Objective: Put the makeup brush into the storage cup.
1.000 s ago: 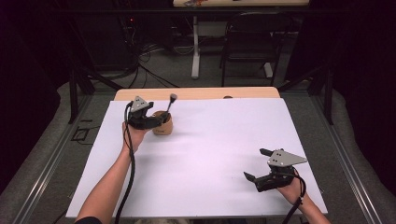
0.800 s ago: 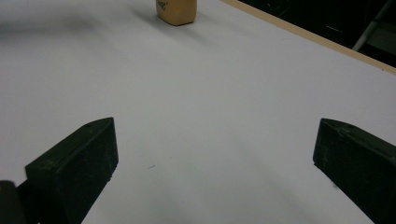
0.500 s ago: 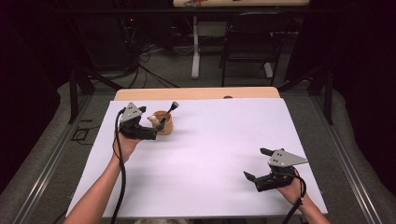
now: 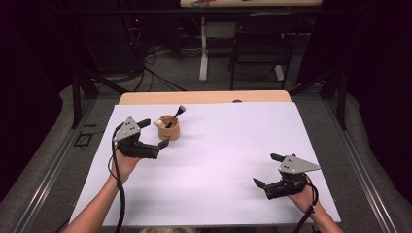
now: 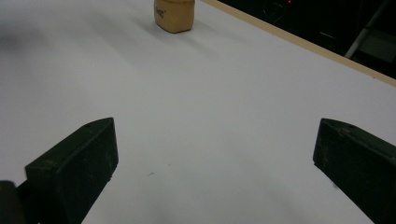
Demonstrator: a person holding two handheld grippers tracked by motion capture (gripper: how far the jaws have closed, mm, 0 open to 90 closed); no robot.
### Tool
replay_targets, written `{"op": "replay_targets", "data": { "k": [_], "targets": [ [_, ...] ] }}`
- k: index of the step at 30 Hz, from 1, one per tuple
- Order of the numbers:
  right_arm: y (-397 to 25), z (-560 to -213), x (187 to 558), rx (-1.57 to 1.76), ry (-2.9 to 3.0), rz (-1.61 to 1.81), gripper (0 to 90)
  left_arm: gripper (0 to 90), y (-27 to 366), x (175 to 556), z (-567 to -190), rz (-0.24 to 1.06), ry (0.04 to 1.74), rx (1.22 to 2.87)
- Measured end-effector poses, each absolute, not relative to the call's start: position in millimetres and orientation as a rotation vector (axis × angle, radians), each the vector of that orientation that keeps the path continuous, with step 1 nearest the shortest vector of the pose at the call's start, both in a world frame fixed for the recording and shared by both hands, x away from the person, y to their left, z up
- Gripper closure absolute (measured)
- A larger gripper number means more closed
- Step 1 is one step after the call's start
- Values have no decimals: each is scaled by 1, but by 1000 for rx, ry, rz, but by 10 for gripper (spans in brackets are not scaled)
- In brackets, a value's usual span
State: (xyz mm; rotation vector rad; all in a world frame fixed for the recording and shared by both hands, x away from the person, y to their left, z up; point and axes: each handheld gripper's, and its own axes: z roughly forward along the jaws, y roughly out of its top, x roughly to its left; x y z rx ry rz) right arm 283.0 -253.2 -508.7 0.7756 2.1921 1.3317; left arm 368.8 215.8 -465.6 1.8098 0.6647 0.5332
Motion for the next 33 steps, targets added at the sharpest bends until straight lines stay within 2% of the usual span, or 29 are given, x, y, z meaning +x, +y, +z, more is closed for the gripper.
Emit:
{"op": "replay_targets", "data": {
  "k": [15,28,33],
  "targets": [
    [-256,-506,280,774,2146,1370,0,0,226,325,-480,467,586,1759],
    [-255,-505,278,760,2148,1370,0,0,235,298,-490,397,582,1770],
    [-256,-505,278,760,2146,1369,0,0,233,290,-494,408,597,1768]
  ]
}}
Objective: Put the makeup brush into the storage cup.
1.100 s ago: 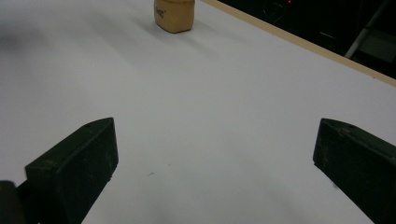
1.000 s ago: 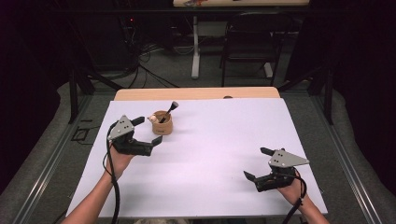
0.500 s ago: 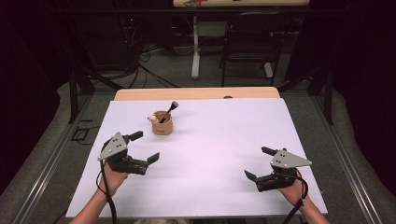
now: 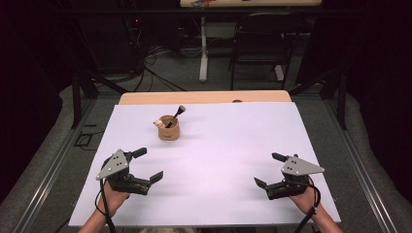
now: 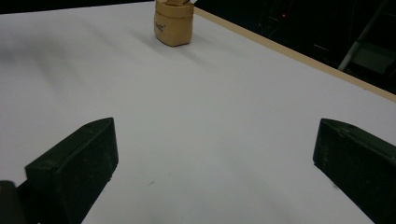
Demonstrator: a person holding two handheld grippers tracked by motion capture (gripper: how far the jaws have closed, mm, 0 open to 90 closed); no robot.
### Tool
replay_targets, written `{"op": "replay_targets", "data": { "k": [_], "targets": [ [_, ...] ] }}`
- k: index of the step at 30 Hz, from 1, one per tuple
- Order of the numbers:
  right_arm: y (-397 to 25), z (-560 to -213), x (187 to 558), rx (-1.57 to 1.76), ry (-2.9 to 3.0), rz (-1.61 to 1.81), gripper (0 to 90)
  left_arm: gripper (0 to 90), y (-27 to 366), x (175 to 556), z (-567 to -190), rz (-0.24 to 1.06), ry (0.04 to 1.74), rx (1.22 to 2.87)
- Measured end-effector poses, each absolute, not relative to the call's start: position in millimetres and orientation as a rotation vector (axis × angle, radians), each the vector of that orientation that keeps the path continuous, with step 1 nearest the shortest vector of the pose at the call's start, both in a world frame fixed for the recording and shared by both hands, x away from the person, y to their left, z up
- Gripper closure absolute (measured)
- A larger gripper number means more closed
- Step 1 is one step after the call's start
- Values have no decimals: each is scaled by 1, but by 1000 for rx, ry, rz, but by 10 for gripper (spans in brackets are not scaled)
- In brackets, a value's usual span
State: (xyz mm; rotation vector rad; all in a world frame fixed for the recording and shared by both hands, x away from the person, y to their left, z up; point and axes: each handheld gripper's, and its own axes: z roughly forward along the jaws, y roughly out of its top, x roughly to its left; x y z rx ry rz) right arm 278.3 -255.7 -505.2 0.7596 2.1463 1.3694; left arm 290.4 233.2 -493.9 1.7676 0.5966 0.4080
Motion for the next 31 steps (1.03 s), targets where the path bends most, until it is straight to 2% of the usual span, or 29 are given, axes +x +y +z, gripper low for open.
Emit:
{"op": "replay_targets", "data": {
  "k": [17,20,31],
  "targets": [
    [-255,-507,279,745,2177,1368,0,3,239,271,-516,410,578,1804],
    [-254,-508,279,745,2191,1364,0,3,239,270,-521,366,551,1832],
    [-255,-509,279,719,2216,1356,0,3,233,269,-520,370,503,1868]
  ]
}}
